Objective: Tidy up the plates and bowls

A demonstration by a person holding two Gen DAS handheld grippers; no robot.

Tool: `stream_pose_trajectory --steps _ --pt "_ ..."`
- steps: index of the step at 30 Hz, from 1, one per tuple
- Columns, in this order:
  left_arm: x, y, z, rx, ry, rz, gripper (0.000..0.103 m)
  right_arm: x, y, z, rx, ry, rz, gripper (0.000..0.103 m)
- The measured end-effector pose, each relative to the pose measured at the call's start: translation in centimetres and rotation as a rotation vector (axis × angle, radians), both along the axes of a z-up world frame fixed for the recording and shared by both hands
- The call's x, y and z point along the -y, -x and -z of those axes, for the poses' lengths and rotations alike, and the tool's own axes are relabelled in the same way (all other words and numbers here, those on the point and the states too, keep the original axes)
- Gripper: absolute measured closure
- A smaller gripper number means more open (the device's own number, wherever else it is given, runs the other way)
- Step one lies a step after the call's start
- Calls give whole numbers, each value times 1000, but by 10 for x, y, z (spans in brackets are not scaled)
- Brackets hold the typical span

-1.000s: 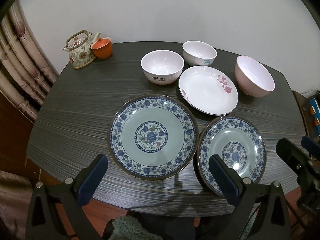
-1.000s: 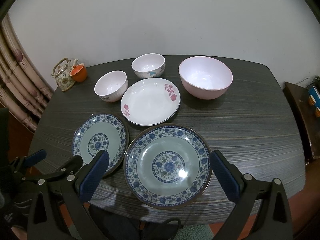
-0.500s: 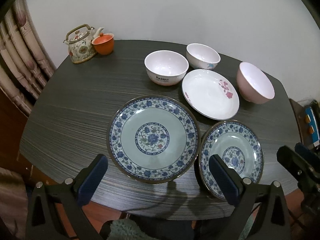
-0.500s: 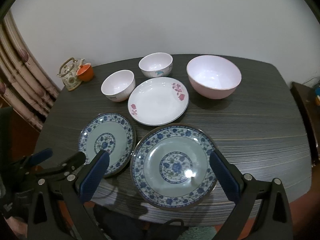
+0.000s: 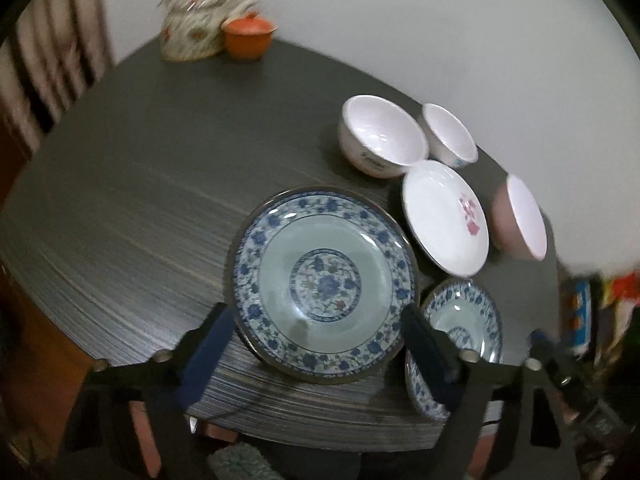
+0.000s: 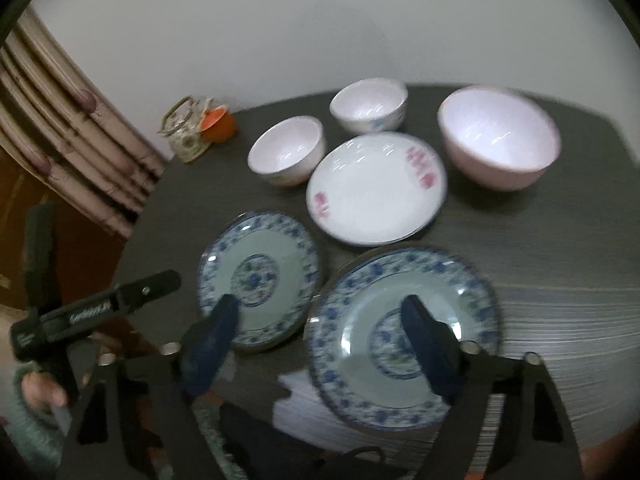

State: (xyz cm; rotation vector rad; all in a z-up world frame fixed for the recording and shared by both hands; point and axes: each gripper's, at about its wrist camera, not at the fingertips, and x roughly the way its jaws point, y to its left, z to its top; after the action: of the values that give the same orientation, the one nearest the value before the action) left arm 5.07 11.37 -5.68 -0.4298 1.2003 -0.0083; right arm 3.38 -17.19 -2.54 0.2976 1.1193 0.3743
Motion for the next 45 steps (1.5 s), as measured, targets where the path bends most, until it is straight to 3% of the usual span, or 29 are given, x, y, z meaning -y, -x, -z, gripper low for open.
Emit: stream_pose_trajectory --steps 5,11,16,22,33,36,43,45 --pt "-30 -7 17 -49 76 -70 48 -9 -19 23 -80 -88 -56 41" --pt "-48 -12 42 -95 174 -99 52 -22 -45 48 -169 -148 -90 57" --pt "-55 -16 58 -135 217 -118 52 -33 -66 65 -215 -125 -105 65" --pt "-63 -19 62 -132 261 -119 52 -40 -88 86 -273 -152 -104 69" --pt "-71 -23 75 -159 250 -121 53 -52 -109 110 -307 -129 -130 74" --pt "-71 -26 81 -169 258 -116 62 -54 -111 115 -314 -125 -138 75" --pt "-72 -29 92 -184 258 -116 69 -58 -114 126 -326 -122 -139 76" --pt "-71 -30 95 -187 266 -112 76 -61 -116 130 -330 -119 -143 78"
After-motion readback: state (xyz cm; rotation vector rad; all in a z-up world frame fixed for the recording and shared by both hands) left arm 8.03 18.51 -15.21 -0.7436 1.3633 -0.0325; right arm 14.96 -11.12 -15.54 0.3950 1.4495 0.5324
